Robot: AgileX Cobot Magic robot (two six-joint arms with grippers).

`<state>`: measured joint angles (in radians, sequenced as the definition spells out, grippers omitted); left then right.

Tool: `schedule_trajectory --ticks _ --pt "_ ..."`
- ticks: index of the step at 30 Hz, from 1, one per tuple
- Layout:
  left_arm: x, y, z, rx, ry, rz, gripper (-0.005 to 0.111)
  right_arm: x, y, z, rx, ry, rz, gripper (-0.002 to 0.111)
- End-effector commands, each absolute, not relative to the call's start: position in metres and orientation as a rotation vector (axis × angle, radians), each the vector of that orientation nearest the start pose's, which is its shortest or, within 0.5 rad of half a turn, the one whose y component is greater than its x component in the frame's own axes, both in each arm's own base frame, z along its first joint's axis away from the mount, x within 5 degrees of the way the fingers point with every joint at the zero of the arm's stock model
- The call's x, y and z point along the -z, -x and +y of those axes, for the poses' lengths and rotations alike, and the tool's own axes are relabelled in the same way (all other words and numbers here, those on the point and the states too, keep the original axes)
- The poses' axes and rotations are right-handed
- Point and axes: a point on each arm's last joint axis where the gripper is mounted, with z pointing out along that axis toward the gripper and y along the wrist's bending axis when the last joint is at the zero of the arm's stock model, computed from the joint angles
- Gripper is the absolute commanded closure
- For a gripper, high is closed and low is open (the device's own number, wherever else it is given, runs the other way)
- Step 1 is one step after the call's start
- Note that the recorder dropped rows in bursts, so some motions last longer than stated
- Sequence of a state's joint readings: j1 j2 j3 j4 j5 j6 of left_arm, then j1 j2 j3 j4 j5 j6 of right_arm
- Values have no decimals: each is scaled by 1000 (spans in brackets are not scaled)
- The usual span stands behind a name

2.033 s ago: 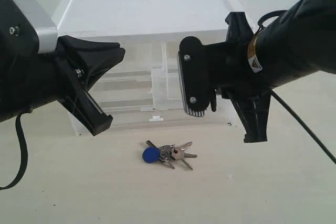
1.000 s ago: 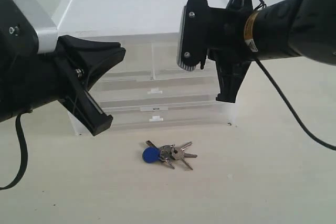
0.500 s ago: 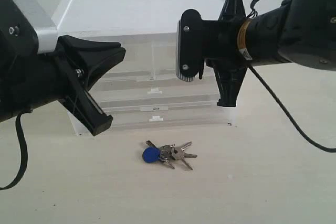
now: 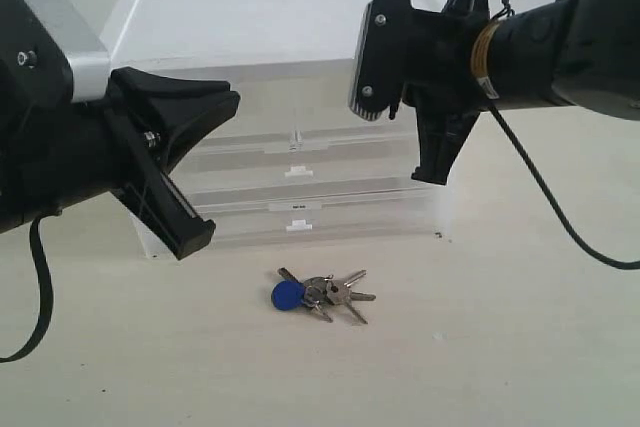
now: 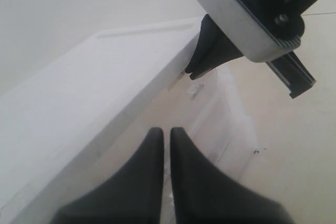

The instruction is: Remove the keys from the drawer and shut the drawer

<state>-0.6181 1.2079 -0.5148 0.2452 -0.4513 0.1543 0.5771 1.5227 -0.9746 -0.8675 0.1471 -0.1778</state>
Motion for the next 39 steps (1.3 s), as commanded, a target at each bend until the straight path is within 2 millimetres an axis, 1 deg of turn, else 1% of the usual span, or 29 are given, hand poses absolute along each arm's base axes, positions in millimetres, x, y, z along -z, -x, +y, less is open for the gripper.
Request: schedule_trajectory --ticks 1,5,7,12,14,15,16,17,18,19,20,21,22,23,24,25,26,27,28,30,33,34,37,39 --pt "-262 -192 -148 282 -885 1486 102 -268 -289 174 376 1486 1533 108" --pt "-263 -192 -148 290 -879 1486 102 -275 -286 172 359 1438 1553 108" --pt "-265 -190 -148 298 -884 1478 102 -285 -283 170 338 1394 1544 108" --pt "-276 -175 -141 326 -875 1420 102 -319 -267 161 268 1237 1527 108" --pt "-281 -168 -135 326 -861 1390 102 -332 -259 157 229 1168 1530 108" --pt "-286 -160 -129 329 -844 1362 102 -346 -249 151 185 1095 1524 108" --pt "-289 -155 -126 332 -832 1346 102 -352 -245 149 174 1070 1519 108" --pt "-293 -145 -119 339 -809 1316 102 -364 -236 141 174 1035 1500 108" --pt "-297 -140 -115 347 -785 1301 102 -368 -232 138 182 1025 1499 108" --pt "-304 -133 -105 385 -672 1300 102 -373 -227 130 218 1011 1517 108" --pt "-306 -131 -99 385 -613 1308 102 -372 -230 124 239 992 1551 108" --pt "-308 -131 -88 345 -529 1332 102 -366 -241 105 246 858 1679 108" --pt "-307 -133 -82 321 -470 1353 102 -361 -250 93 247 767 1743 108" --pt "-302 -137 -71 266 -366 1403 102 -352 -267 67 232 568 1848 108" --pt "-296 -141 -63 216 -284 1431 102 -346 -276 51 223 447 1896 108" --pt "-290 -144 -56 173 -198 1449 102 -342 -282 42 206 364 1926 108" --pt "-283 -148 -47 124 -82 1446 102 -335 -289 34 204 317 1954 108" --pt "-278 -151 -43 81 -23 1436 102 -328 -294 33 207 318 1973 108" --pt "-272 -156 -43 45 -12 1445 102 -323 -300 35 196 330 1980 108" --pt "-264 -168 -51 44 -43 1480 102 -311 -309 40 163 344 1992 108" --pt "-259 -184 -60 31 -72 1516 102 -301 -318 42 147 337 2024 108" --pt "-258 -189 -61 17 -63 1530 102 -300 -321 42 143 327 2033 108" --pt "-258 -206 -55 14 17 1533 102 -300 -328 44 132 316 2039 108" --pt "-258 -216 -53 57 2 1547 102 -302 -332 45 126 312 2032 108"
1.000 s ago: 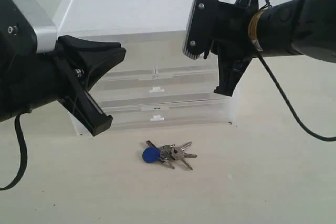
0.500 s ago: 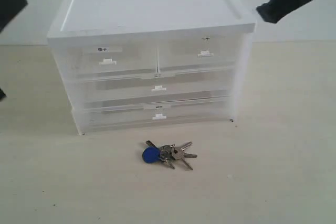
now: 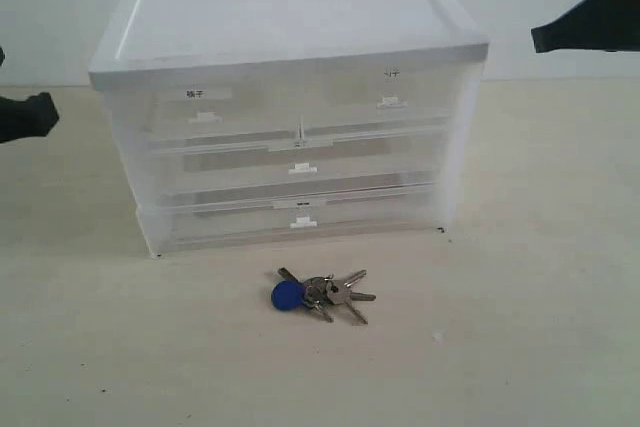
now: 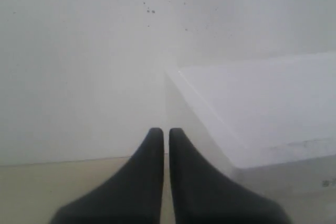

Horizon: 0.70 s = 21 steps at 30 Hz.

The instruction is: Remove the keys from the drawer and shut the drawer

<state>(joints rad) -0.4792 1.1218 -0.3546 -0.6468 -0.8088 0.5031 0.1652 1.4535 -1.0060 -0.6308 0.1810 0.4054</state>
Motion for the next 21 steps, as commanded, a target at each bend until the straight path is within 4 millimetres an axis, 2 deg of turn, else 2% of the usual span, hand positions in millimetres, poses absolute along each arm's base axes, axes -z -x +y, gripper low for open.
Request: schedule_trajectory --ticks 1,5,11,17,21 --pt "-259 -222 -50 91 4 1557 102 -303 -334 45 124 308 2030 108" --pt "-258 -247 -31 193 76 1597 102 -299 -345 47 101 286 2044 108" --pt "-235 -277 -20 439 36 1691 102 -279 -366 54 20 255 2101 108" --pt "-217 -295 -25 626 -36 1704 102 -271 -369 68 -36 264 2113 108" --pt "-213 -305 -33 741 -95 1694 102 -274 -361 95 -66 365 2101 108"
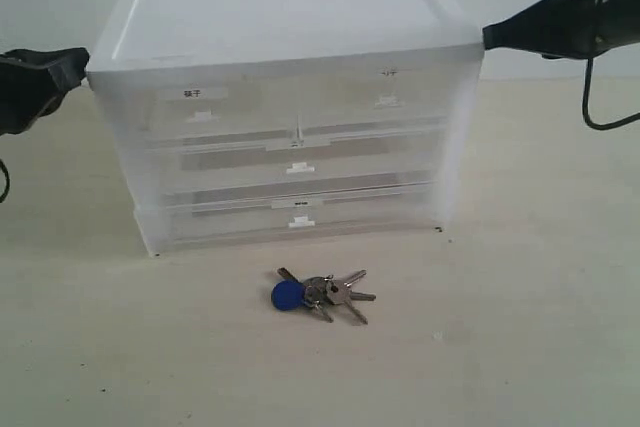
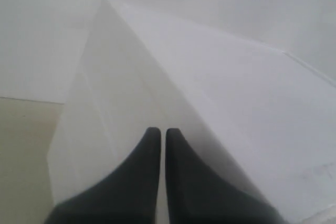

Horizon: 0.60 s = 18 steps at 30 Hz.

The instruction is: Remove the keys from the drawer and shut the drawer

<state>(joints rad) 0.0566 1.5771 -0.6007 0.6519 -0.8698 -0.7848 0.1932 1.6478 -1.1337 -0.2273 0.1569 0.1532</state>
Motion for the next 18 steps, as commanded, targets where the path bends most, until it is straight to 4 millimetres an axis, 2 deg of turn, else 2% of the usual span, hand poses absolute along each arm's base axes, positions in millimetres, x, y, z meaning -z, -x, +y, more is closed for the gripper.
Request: schedule_trajectory --ticks 1,9,18 --pt "-213 -304 -35 758 -107 1682 102 -275 -358 102 -71 393 2099 108" --pt "-216 -301 -40 823 -160 1653 102 -278 -337 131 -90 507 2158 108" --pt "-218 -301 -41 856 -157 1637 102 -303 -298 152 -135 592 2188 108"
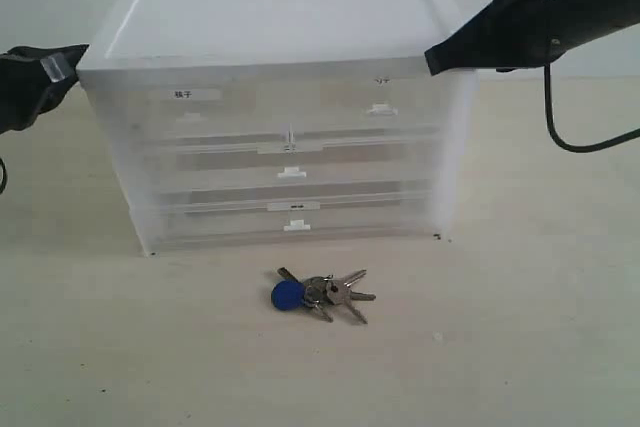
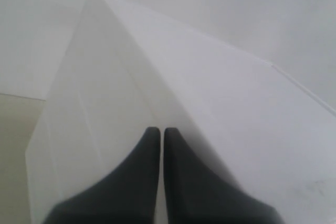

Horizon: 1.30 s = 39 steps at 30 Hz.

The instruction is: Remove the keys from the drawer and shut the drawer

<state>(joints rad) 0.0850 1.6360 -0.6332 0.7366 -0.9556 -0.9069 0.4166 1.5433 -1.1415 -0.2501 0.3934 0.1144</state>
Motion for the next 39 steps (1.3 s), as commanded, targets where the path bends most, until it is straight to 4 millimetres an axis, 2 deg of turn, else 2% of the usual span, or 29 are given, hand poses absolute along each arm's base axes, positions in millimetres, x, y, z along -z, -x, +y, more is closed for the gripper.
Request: schedule_trajectory --ticks 1,10,15,24,31,34,39 --pt "-218 -301 -41 856 -157 1637 102 -305 -295 153 -134 599 2194 108" --pt "-216 -295 -48 926 -241 1658 102 -307 -293 150 -114 608 2208 108" --pt "-213 -289 -48 935 -217 1677 102 -307 -294 148 -67 643 2189 108" --pt "-232 -271 -44 805 -222 1694 102 -308 -294 148 -65 644 2188 108" --pt "-243 -266 -38 712 -189 1704 102 -307 -294 143 6 633 2207 108" --pt "-247 -266 -33 691 -168 1689 102 -316 -292 137 55 605 2180 108" --pt "-251 -258 -20 653 -106 1664 102 -345 -277 122 108 548 2094 108"
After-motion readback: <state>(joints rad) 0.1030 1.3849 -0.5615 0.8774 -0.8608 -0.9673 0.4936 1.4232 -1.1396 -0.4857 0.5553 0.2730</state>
